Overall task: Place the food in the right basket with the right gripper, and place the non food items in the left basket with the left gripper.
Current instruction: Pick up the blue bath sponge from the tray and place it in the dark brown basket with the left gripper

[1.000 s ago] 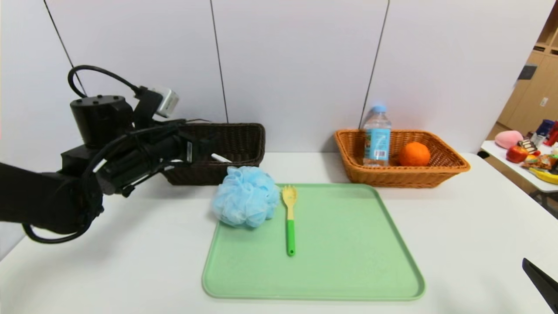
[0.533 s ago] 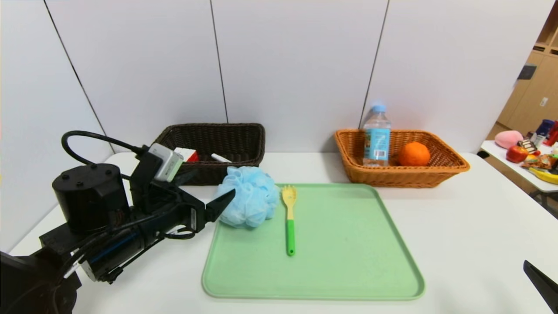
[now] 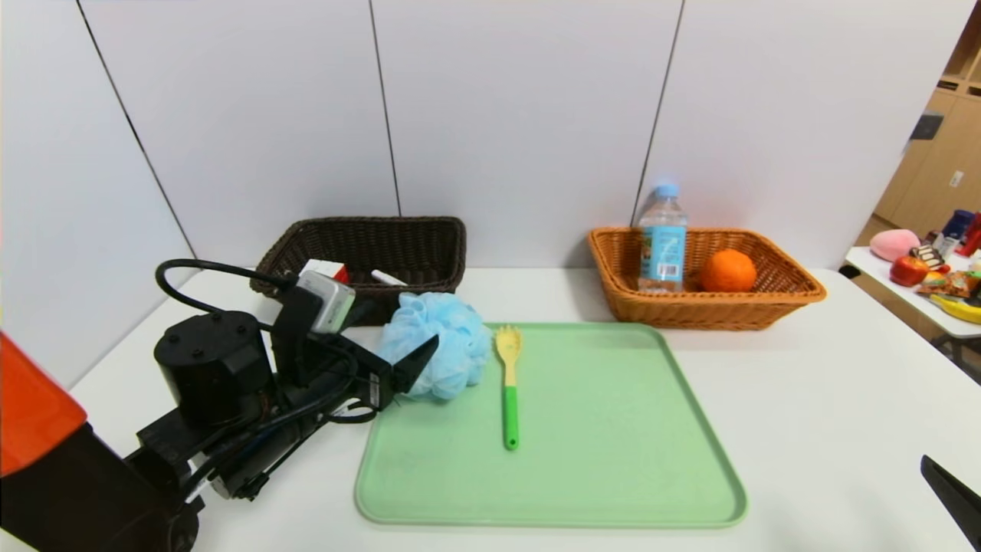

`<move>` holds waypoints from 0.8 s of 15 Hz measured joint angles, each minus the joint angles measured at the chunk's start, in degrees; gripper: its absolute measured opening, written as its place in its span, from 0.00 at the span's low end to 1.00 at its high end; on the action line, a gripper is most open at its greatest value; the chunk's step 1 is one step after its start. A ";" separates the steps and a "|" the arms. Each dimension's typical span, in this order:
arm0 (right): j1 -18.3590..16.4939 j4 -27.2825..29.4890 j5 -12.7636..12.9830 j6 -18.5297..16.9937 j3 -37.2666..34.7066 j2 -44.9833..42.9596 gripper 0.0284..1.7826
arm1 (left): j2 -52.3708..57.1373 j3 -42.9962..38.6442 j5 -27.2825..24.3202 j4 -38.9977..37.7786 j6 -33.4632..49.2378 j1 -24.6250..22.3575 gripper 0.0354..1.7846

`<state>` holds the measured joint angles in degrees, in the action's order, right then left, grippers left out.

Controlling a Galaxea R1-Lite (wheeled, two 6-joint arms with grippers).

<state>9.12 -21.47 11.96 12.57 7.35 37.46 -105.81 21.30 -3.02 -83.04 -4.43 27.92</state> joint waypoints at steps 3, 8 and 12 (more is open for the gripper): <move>0.00 0.00 -0.20 -0.01 0.00 0.07 0.95 | -2.73 0.74 0.18 -0.91 0.07 0.35 0.94; 0.00 -0.02 -0.17 -0.11 0.02 0.18 0.95 | -6.60 1.19 1.05 -4.13 -0.52 0.41 0.61; 0.00 0.00 -0.17 -0.11 0.04 0.29 0.95 | -7.47 0.80 1.13 -4.17 -0.54 0.46 0.33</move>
<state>9.12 -21.47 11.79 12.46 7.39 37.75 -113.29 22.10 -1.89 -87.21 -4.96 28.38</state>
